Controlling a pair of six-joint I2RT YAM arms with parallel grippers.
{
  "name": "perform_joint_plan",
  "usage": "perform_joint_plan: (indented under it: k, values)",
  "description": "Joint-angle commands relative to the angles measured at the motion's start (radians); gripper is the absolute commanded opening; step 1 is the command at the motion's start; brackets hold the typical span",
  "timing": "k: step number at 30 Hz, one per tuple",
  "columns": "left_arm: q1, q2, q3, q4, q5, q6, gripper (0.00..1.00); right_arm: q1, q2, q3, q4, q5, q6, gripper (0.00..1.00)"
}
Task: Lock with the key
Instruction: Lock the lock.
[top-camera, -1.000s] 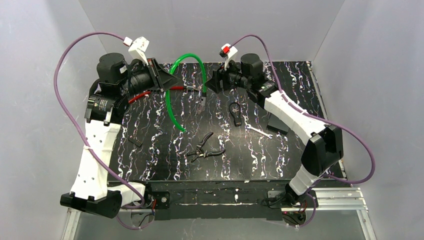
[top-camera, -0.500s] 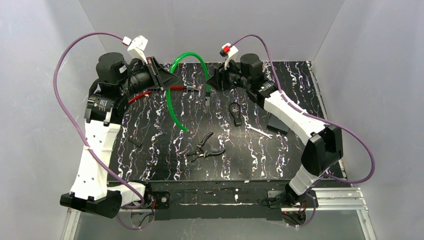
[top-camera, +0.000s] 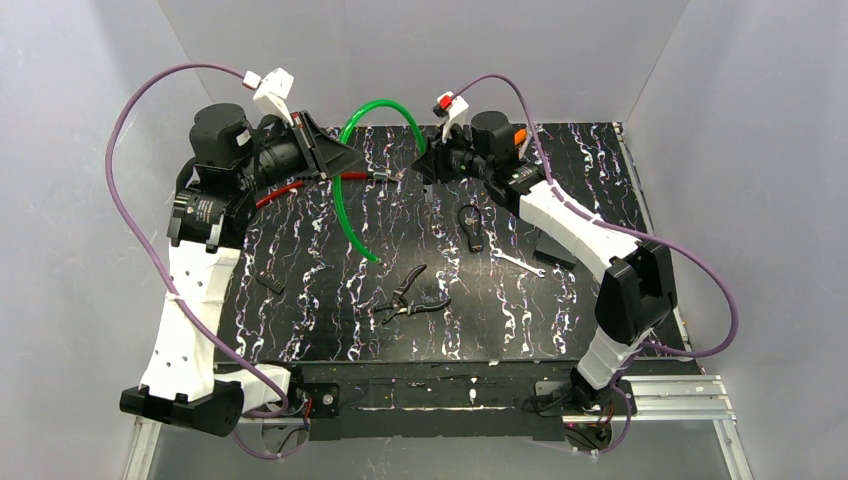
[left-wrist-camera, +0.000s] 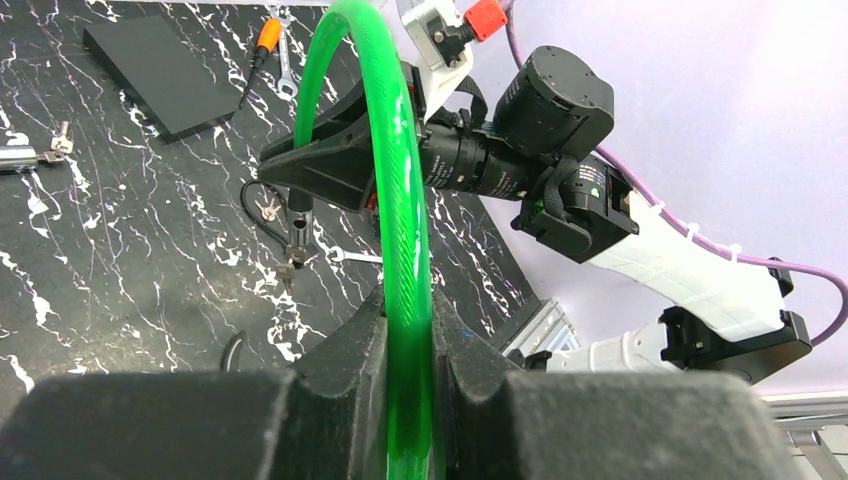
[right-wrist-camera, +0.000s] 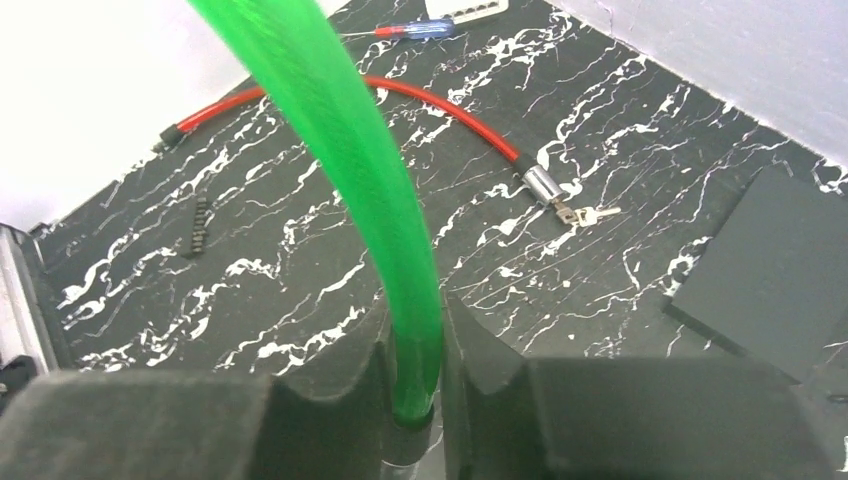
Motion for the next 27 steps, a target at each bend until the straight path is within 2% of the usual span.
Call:
perform_joint_plan:
  k: [1,4,7,9,12,20,23,27]
  values:
    - [-0.003,-0.032,0.024,0.066,0.014,0.011,0.0,0.005,-0.016,-0.007,0.069,0.009,0.026,0.17]
    - [-0.003,-0.038,-0.008,0.062,0.005,0.034,0.0,0.005,-0.02,-0.004,0.077,0.001,0.061,0.01]
    - [-0.004,-0.049,-0.055,0.077,0.019,0.043,0.02,0.005,-0.018,-0.004,0.098,-0.022,0.129,0.01]
    - [-0.008,-0.065,-0.112,0.106,0.038,0.045,0.15,0.003,-0.013,-0.009,0.124,-0.054,0.187,0.01]
    - [-0.018,-0.091,-0.187,0.141,0.059,0.061,0.23,-0.004,-0.009,-0.024,0.179,-0.1,0.28,0.01]
    - [-0.022,-0.165,-0.353,0.134,0.066,0.12,0.38,-0.074,-0.009,-0.023,0.305,-0.178,0.49,0.01]
    - [-0.022,-0.187,-0.42,0.135,0.078,0.16,0.46,-0.096,-0.013,-0.018,0.33,-0.2,0.539,0.01]
    - [-0.026,-0.197,-0.471,0.165,0.102,0.179,0.51,-0.104,-0.022,-0.02,0.353,-0.22,0.594,0.01]
